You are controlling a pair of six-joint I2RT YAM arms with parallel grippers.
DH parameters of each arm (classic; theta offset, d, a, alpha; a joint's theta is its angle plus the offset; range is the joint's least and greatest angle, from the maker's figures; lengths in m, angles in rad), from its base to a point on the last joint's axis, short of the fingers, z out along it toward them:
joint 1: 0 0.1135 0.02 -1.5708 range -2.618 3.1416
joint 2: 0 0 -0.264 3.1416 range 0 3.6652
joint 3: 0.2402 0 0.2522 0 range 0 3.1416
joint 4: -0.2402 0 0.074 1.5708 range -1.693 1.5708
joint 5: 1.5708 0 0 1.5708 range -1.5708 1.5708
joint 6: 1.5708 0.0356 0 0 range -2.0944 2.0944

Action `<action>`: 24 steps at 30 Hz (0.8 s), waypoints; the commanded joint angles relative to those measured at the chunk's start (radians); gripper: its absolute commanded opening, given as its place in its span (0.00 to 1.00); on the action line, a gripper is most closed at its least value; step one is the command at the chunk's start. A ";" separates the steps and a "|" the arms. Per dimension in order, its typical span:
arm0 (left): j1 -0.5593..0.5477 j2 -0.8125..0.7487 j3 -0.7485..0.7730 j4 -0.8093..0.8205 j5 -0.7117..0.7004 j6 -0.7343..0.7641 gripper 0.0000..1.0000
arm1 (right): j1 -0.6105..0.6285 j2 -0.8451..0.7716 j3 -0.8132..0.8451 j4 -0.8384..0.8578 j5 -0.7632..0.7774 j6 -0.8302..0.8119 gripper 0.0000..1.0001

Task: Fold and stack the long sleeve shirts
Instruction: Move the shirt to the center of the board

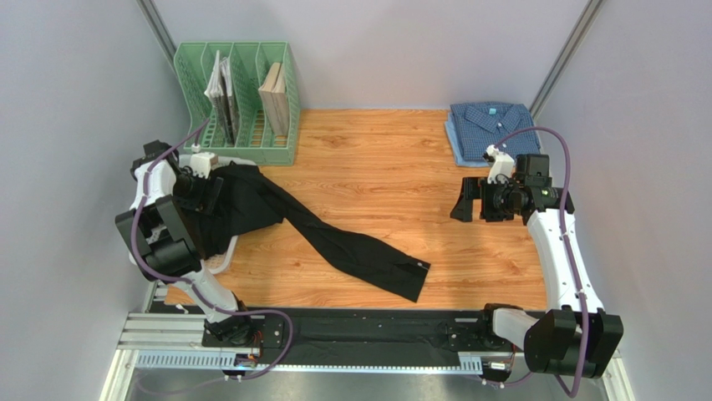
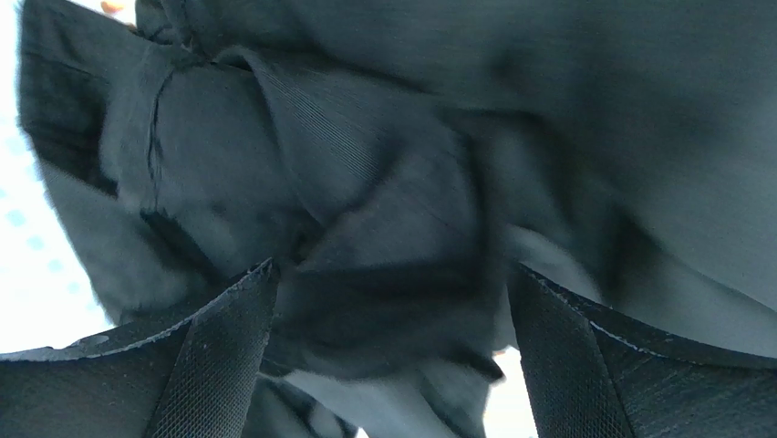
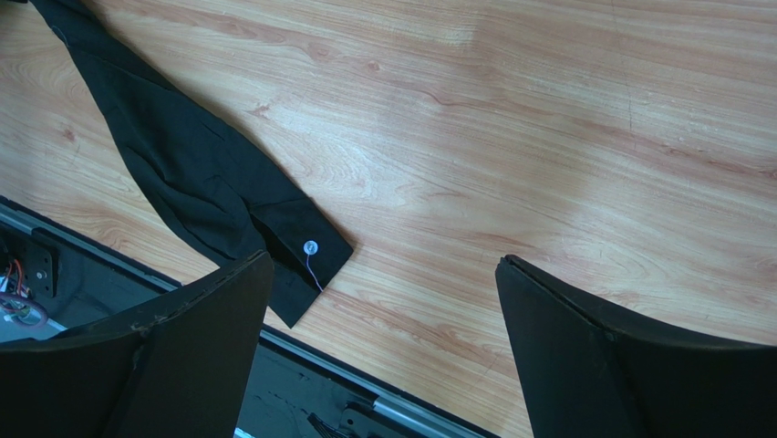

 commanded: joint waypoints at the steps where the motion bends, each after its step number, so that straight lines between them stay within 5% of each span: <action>1: 0.002 0.079 -0.034 0.171 -0.096 -0.011 0.99 | -0.005 -0.018 0.033 0.011 -0.012 -0.018 1.00; 3: 0.002 0.115 -0.039 0.182 -0.093 -0.029 0.90 | -0.005 -0.011 0.035 0.011 -0.015 -0.020 1.00; 5: 0.002 0.118 -0.020 0.161 -0.087 -0.052 0.53 | -0.003 -0.005 0.038 0.011 -0.018 -0.020 1.00; 6: 0.002 0.100 -0.011 0.142 -0.078 -0.059 0.23 | -0.005 -0.002 0.042 0.012 -0.018 -0.020 1.00; 7: 0.004 0.072 0.006 0.097 -0.035 -0.062 0.05 | -0.003 -0.002 0.042 0.014 -0.020 -0.022 1.00; 8: 0.004 -0.007 0.018 0.070 -0.012 -0.066 0.00 | -0.005 -0.001 0.042 0.015 -0.020 -0.020 1.00; 11: 0.002 -0.182 0.137 -0.089 0.136 -0.086 0.00 | -0.005 -0.004 0.038 0.016 -0.029 -0.022 1.00; 15: -0.076 -0.307 0.482 -0.298 0.317 -0.164 0.00 | -0.005 -0.004 0.031 0.017 -0.035 -0.025 1.00; 24: -0.517 -0.283 1.085 -0.182 0.378 -0.509 0.00 | -0.005 -0.001 0.035 0.016 -0.032 -0.023 1.00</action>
